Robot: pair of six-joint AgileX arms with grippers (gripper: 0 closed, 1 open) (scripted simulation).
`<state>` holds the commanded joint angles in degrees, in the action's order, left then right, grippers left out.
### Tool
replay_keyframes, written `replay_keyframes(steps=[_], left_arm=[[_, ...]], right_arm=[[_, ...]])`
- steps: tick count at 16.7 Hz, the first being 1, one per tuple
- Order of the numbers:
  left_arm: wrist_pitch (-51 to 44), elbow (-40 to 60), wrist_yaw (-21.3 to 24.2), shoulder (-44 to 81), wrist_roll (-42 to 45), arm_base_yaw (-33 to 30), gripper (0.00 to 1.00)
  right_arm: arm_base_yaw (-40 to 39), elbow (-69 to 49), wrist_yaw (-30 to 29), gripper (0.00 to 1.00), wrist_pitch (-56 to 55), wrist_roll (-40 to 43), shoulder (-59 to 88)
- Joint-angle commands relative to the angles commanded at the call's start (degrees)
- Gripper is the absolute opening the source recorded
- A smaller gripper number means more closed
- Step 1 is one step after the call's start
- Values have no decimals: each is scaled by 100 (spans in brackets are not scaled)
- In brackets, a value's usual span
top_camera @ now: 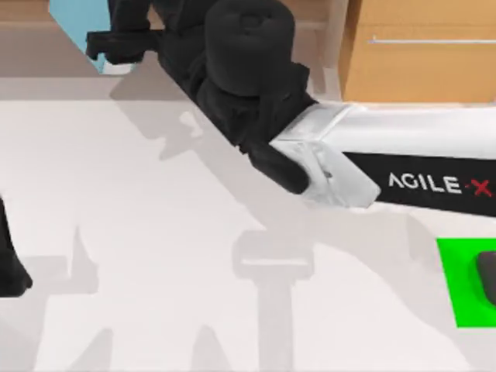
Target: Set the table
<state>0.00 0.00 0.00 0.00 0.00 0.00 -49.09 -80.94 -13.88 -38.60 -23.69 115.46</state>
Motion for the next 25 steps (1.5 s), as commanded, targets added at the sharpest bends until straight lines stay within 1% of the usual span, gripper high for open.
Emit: replay_keyframes(steps=[3, 6, 9, 13, 16, 19, 22, 25], left_arm=[[0, 0, 0, 0, 0, 0, 100], [0, 0, 0, 0, 0, 0, 100], [0, 0, 0, 0, 0, 0, 100], [0, 0, 0, 0, 0, 0, 100], [0, 0, 0, 0, 0, 0, 100], [0, 0, 0, 0, 0, 0, 100], [0, 0, 0, 0, 0, 0, 100], [0, 0, 0, 0, 0, 0, 100]], right_arm=[[126, 170, 846, 0, -376, -695, -566], [443, 240, 1625, 0, -781, -1389, -1175], [910, 309, 2337, 0, -1153, -2056, -1793], [1737, 511, 3142, 0, -1519, -2846, -2563], [2482, 778, 3612, 0, -1666, -3353, -2989], [3314, 1057, 3956, 0, -1722, -3794, -3281], [4172, 1286, 4181, 0, -1735, -4178, -3514], [5052, 1557, 4274, 0, -1667, -4485, -3625]])
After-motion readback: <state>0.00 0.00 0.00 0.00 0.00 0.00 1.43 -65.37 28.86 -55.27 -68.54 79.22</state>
